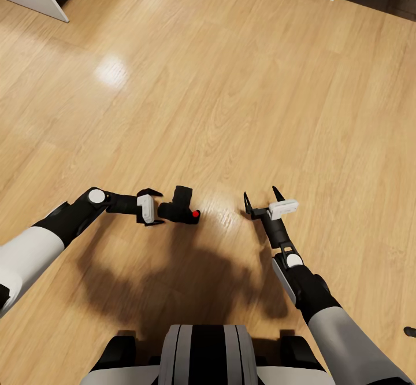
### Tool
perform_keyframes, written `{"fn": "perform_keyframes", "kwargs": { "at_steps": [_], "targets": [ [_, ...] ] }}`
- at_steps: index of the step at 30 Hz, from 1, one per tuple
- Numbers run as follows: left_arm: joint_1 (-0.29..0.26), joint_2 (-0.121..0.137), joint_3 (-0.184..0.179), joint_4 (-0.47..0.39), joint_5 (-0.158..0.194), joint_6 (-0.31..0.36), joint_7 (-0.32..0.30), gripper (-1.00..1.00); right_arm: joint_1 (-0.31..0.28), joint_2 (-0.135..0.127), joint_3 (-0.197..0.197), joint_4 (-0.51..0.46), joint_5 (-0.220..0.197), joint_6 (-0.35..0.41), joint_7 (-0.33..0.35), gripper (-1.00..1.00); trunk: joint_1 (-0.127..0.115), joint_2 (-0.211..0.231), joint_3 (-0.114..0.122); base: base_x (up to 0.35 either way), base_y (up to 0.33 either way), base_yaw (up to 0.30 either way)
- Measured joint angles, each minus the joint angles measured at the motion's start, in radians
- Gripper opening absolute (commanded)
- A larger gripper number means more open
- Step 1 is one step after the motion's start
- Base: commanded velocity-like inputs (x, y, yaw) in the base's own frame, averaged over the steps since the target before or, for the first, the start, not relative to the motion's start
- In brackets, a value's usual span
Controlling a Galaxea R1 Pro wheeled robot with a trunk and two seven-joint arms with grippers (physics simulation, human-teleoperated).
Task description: Attach the digital camera to the camera tripod in the bedroom.
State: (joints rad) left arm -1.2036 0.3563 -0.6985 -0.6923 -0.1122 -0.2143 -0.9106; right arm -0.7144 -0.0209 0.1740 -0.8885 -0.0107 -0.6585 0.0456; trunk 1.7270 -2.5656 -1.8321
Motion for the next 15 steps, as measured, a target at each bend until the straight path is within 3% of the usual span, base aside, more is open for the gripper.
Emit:
{"fn": "perform_keyframes", "kwargs": {
  "at_steps": [15],
  "targets": [
    [0.000, -0.003, -0.001, 0.001, 0.000, 0.000, 0.008, 1.00, 0.000, 0.000, 0.000, 0.000, 0.000, 0.000, 0.000, 1.00, 0.000, 0.000, 0.000, 0.000, 0.000, 0.000]
  ]
}}
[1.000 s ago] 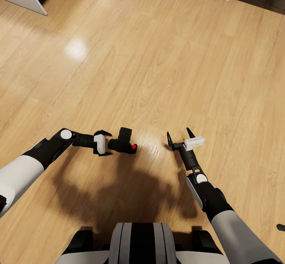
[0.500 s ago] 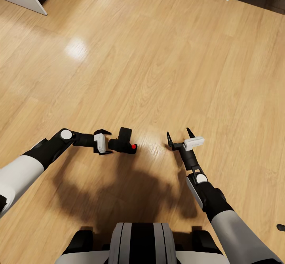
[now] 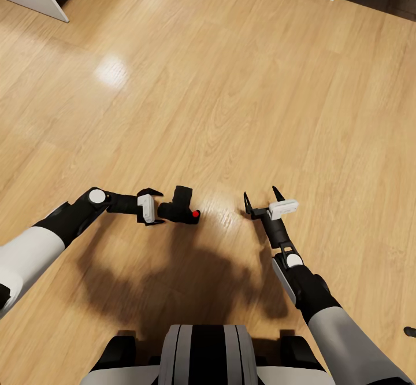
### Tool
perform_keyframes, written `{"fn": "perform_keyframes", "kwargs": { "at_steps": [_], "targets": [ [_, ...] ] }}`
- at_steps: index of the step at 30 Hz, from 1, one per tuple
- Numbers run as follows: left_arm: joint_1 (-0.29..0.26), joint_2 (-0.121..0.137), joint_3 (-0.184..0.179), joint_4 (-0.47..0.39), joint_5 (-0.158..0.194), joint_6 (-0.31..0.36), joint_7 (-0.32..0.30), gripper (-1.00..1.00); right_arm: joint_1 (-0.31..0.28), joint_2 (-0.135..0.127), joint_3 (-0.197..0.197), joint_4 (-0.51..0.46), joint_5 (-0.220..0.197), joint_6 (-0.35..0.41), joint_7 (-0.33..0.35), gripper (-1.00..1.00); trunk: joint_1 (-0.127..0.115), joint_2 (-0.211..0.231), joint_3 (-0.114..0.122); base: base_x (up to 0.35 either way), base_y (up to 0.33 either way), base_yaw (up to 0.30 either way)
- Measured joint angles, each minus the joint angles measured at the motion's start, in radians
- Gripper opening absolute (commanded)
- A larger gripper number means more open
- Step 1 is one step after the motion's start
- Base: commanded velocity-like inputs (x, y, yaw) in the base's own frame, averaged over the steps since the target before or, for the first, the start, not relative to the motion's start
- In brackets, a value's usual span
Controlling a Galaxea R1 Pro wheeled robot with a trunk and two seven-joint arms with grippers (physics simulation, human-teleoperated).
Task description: Attach the digital camera to the camera tripod in the bedroom.
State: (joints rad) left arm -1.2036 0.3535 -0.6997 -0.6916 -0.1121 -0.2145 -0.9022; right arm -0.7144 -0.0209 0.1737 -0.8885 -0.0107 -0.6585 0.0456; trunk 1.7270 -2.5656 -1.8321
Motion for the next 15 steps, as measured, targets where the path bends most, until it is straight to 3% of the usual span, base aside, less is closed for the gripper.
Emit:
{"fn": "perform_keyframes", "kwargs": {
  "at_steps": [6, 15],
  "targets": [
    [0.000, -0.001, -0.022, 0.001, 0.000, 0.000, 0.008, 1.00, 0.000, 0.000, 0.000, 0.000, 0.000, 0.000, 0.000, 1.00, 0.000, 0.000, 0.000, 0.000, 0.000, 0.000],
    [0.000, -0.003, -0.101, 0.031, 0.001, 0.001, 0.079, 1.00, 0.000, 0.000, 0.000, 0.000, 0.000, 0.000, 0.000, 1.00, 0.000, 0.000, 0.000, 0.000, 0.000, 0.000]
  ]
}}
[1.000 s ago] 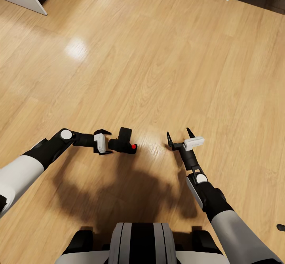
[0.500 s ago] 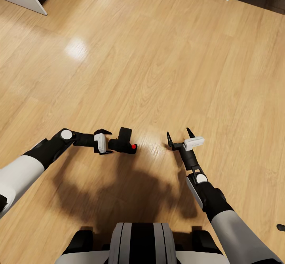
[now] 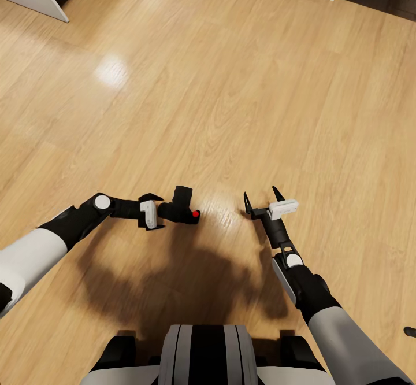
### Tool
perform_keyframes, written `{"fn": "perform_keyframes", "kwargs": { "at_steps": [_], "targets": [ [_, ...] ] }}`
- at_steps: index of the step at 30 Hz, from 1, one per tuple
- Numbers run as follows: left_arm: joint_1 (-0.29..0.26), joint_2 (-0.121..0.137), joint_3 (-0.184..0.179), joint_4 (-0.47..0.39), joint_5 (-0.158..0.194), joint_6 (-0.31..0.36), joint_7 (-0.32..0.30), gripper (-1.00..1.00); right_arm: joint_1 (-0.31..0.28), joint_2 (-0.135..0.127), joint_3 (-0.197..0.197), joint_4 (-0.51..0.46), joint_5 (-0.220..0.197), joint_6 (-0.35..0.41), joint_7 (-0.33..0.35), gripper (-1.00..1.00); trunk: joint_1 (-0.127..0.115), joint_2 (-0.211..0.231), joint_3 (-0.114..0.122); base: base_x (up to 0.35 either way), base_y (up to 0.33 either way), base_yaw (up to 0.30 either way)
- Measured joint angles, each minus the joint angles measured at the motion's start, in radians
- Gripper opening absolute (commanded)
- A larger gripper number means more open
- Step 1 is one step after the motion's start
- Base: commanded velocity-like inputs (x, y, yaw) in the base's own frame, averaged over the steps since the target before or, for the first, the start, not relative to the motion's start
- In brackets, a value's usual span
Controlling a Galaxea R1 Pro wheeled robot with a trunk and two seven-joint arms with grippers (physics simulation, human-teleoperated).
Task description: Attach the digital camera to the camera tripod in the bedroom.
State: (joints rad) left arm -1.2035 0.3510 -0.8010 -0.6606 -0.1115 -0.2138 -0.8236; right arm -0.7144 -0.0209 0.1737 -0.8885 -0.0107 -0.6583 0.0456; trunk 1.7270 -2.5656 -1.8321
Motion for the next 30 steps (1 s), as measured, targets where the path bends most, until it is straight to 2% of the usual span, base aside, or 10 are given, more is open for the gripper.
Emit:
{"fn": "perform_keyframes", "kwargs": {
  "at_steps": [9, 30],
  "targets": [
    [0.000, -0.002, -0.016, 0.008, 0.000, 0.000, 0.020, 1.00, 0.000, 0.000, 0.000, 0.000, 0.000, 0.000, 0.000, 1.00, 0.000, 0.000, 0.000, 0.000, 0.000, 0.000],
    [0.000, -0.007, -0.018, 0.008, 0.000, 0.001, 0.022, 1.00, 0.000, 0.000, 0.000, 0.000, 0.000, 0.000, 0.000, 1.00, 0.000, 0.000, 0.000, 0.000, 0.000, 0.000]
  ]
}}
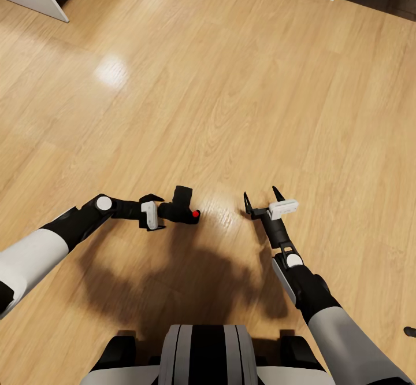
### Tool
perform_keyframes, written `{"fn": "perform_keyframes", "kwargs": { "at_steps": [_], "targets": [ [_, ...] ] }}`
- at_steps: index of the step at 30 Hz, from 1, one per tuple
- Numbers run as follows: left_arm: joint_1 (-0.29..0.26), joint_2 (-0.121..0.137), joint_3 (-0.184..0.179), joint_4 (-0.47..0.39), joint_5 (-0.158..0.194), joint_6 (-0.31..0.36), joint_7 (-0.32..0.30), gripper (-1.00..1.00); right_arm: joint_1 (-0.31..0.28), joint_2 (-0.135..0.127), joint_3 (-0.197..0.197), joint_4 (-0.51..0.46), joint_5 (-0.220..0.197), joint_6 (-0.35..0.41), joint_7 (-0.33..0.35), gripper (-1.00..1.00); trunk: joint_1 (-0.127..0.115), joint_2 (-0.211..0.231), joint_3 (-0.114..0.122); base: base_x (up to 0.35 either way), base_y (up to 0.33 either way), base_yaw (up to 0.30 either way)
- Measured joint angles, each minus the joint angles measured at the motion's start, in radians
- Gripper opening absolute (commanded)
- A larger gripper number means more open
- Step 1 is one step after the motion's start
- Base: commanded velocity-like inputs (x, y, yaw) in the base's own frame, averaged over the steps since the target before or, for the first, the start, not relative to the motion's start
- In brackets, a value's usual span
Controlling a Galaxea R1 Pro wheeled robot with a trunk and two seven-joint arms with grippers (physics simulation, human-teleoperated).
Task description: Attach the digital camera to the camera tripod in the bedroom.
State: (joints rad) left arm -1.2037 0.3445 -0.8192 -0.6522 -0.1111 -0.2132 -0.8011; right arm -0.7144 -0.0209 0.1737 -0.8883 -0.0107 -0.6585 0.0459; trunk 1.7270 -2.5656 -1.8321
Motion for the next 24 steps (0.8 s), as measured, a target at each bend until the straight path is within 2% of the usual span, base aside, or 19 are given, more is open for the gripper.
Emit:
{"fn": "perform_keyframes", "kwargs": {
  "at_steps": [24],
  "targets": [
    [0.000, -0.017, 0.001, 0.001, 0.000, -0.001, 0.001, 1.00, 0.000, 0.000, 0.000, 0.000, 0.000, 0.000, 0.000, 1.00, 0.000, 0.000, 0.000, 0.000, 0.000, 0.000]
  ]
}}
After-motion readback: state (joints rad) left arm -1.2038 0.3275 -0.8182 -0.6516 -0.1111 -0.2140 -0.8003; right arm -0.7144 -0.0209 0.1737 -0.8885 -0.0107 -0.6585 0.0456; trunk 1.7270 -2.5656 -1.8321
